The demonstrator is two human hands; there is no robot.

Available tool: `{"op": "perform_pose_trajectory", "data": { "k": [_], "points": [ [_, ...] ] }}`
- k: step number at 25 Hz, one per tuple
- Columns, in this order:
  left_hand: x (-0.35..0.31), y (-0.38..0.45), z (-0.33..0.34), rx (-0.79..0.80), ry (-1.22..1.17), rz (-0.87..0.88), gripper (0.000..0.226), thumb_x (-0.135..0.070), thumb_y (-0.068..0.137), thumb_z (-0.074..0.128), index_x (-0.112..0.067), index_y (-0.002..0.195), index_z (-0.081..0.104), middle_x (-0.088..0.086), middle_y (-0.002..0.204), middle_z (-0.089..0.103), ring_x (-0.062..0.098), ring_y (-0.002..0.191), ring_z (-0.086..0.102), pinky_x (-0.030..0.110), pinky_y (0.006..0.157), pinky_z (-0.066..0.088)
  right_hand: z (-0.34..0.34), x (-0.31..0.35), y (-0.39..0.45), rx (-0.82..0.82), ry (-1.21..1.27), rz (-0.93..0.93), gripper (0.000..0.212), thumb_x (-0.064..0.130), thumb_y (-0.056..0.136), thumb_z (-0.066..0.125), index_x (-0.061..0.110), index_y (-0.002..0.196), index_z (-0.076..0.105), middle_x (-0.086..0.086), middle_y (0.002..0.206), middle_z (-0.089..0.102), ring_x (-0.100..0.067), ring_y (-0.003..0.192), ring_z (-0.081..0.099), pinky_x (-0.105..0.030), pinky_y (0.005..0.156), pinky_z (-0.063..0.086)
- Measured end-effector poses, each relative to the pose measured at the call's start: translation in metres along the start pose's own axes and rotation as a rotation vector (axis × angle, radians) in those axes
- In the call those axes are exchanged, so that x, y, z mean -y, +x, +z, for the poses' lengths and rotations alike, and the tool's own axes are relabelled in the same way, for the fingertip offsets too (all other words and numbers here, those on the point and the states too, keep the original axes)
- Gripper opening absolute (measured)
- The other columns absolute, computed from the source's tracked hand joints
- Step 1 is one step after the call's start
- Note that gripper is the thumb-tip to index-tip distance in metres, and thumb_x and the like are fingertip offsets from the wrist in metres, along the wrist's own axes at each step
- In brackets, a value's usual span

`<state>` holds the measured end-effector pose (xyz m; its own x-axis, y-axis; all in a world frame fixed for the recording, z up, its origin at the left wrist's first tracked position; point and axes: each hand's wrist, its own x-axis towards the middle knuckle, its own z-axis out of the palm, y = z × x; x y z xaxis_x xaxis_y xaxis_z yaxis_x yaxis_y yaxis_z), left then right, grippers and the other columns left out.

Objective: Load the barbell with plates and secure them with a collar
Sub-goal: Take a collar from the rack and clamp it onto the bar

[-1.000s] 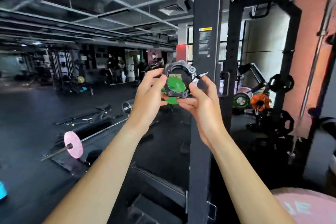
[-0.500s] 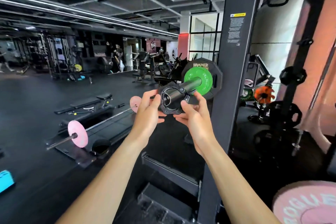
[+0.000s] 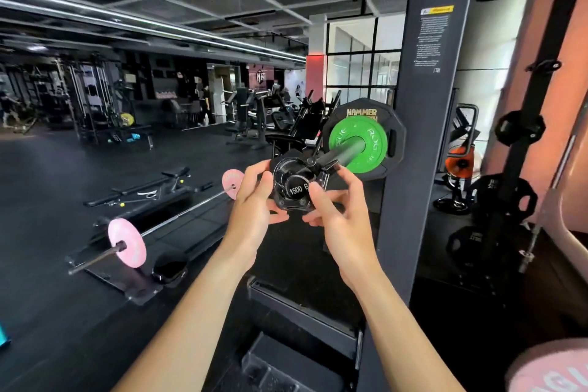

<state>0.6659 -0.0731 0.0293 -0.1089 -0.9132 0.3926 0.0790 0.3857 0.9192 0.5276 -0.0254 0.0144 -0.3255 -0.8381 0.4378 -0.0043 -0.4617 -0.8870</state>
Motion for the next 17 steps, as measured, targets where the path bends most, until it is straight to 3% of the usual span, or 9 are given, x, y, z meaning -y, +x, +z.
{"op": "perform_pose_trajectory", "data": {
  "k": [3, 6, 10, 12, 14, 17],
  "points": [
    [0.019, 0.018, -0.013, 0.168, -0.002, 0.162, 0.033, -0.033, 0.109, 0.036, -0.040, 0.133, 0.056, -0.008, 0.125, 0.070, 0.019, 0.107, 0.071, 0.035, 0.074, 0.062, -0.006, -0.018, 0.006, 0.075, -0.078, -0.158, 0.062, 0.048, 0.088, 0.069, 0.054, 0.141, 0.038, 0.007, 0.092, 0.062, -0.016, 0.076, 0.073, -0.029, 0.075, 0.059],
    [0.036, 0.035, -0.013, 0.260, 0.027, 0.213, 0.037, -0.032, 0.104, 0.038, -0.046, 0.134, 0.054, -0.015, 0.134, 0.063, 0.017, 0.116, 0.065, 0.038, 0.075, 0.060, -0.014, -0.035, 0.018, 0.095, -0.157, -0.278, 0.067, 0.044, 0.085, 0.068, 0.055, 0.144, 0.038, 0.022, 0.095, 0.062, -0.020, 0.092, 0.070, -0.037, 0.085, 0.060],
    [0.041, 0.066, 0.000, 0.330, 0.064, 0.155, 0.039, -0.015, 0.106, 0.040, -0.041, 0.133, 0.052, -0.034, 0.118, 0.064, 0.003, 0.107, 0.066, 0.032, 0.073, 0.060, -0.028, -0.045, 0.050, 0.078, -0.191, -0.251, 0.067, 0.034, 0.087, 0.070, 0.051, 0.145, 0.042, 0.020, 0.089, 0.061, -0.016, 0.083, 0.070, -0.043, 0.085, 0.061],
    [0.043, 0.077, 0.008, 0.364, 0.036, 0.126, 0.041, -0.007, 0.106, 0.042, -0.036, 0.132, 0.052, -0.040, 0.108, 0.064, 0.003, 0.104, 0.068, 0.031, 0.080, 0.062, -0.035, -0.047, 0.062, 0.057, -0.241, -0.239, 0.069, 0.024, 0.090, 0.069, 0.045, 0.149, 0.040, 0.024, 0.087, 0.059, -0.012, 0.077, 0.070, -0.046, 0.086, 0.060],
    [0.046, 0.085, 0.016, 0.373, 0.069, 0.144, 0.037, -0.010, 0.105, 0.049, -0.033, 0.133, 0.052, -0.030, 0.120, 0.067, 0.010, 0.111, 0.065, 0.031, 0.093, 0.057, -0.042, -0.049, 0.073, 0.026, -0.305, -0.206, 0.069, 0.015, 0.096, 0.069, 0.042, 0.151, 0.039, 0.020, 0.091, 0.056, -0.015, 0.075, 0.069, -0.053, 0.089, 0.058],
    [0.048, 0.102, 0.024, 0.471, 0.108, 0.188, 0.050, 0.009, 0.099, 0.050, -0.021, 0.139, 0.044, -0.002, 0.134, 0.059, 0.011, 0.117, 0.054, 0.030, 0.105, 0.043, -0.049, -0.053, 0.089, -0.013, -0.363, -0.165, 0.068, 0.009, 0.098, 0.067, 0.045, 0.148, 0.039, 0.002, 0.099, 0.051, -0.015, 0.076, 0.070, -0.055, 0.092, 0.056]
  ]
}}
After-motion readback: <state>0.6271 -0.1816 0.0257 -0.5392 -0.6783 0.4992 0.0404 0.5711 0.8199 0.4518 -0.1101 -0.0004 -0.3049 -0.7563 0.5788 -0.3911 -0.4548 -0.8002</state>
